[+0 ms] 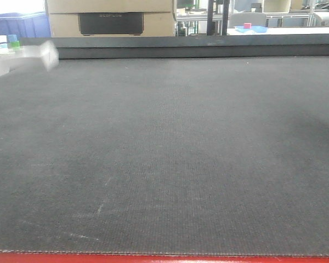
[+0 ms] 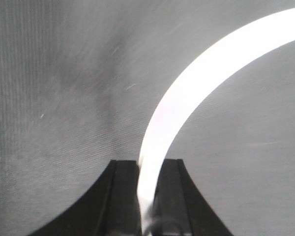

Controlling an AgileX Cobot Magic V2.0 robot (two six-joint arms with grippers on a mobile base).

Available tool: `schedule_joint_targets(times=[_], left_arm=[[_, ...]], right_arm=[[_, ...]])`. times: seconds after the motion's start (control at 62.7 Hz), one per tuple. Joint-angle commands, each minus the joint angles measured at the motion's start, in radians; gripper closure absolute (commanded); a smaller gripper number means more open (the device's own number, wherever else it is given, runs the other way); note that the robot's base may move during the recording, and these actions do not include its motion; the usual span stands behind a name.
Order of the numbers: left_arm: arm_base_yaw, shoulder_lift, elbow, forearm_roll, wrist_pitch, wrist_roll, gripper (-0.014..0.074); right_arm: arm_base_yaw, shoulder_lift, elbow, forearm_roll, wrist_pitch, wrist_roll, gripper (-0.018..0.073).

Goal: Grab PVC pipe and place in blue bin
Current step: 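Lift both held white pipe pieces up off the mat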

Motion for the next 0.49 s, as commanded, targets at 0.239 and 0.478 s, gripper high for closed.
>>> schedule_joint_targets(times=[0.239,0.478], left_arm=[[-0.059,-0.302,0.037,-0.089,-0.282,0.002,0.0707],[-0.145,-0.492,0.185,-0.087,-0.600,0.030,0.0707]], right_arm=[[0.000,-0.209,0.052,-0.023,-0.266,-0.008,0.0727],[0.000,-0.413,0.241,-0.112,-0.470,-0.008,0.0727]])
